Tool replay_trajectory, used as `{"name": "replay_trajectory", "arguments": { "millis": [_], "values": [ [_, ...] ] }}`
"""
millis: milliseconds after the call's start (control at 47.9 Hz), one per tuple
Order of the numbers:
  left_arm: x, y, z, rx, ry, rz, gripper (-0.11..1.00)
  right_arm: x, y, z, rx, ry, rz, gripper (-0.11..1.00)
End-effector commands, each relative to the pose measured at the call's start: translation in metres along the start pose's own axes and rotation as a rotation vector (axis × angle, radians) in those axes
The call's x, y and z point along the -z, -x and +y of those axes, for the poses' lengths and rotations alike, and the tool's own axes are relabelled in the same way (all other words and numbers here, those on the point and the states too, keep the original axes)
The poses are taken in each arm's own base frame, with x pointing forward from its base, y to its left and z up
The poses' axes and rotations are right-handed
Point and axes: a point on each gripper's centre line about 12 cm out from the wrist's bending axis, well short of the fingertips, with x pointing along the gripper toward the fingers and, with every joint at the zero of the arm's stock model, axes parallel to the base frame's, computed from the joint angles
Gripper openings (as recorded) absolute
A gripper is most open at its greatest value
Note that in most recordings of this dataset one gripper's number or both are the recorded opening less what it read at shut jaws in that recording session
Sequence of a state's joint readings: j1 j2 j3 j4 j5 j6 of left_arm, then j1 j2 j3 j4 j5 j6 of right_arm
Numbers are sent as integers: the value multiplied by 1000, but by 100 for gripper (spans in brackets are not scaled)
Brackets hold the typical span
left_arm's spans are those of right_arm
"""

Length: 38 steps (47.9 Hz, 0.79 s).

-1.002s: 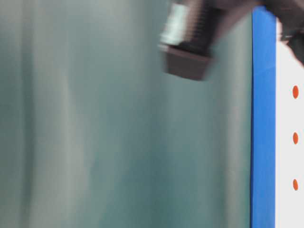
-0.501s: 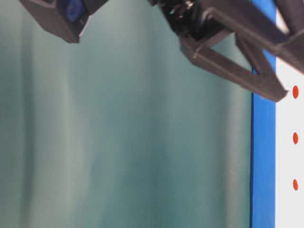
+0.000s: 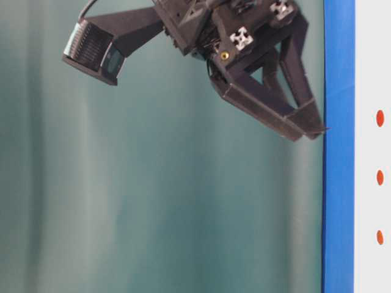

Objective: Hit the mark with a hammer.

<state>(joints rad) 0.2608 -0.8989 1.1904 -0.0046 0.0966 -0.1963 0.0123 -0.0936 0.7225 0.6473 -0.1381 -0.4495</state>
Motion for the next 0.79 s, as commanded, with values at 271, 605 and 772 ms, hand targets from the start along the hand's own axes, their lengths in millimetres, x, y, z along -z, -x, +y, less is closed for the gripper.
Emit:
{"name": "replay_trajectory", "arguments": {
  "millis": [271, 605, 772],
  "values": [
    [-5, 2, -1, 3, -27, -21, 89, -26, 25, -33, 51, -8, -56, 67],
    [-7, 23, -9, 50, -156, -88, 88, -18, 104, -35, 37, 28, -174, 67],
    [0, 31, -10, 66, -218, -101, 87, -5, 145, -35, 22, 30, -249, 67]
  ]
}}
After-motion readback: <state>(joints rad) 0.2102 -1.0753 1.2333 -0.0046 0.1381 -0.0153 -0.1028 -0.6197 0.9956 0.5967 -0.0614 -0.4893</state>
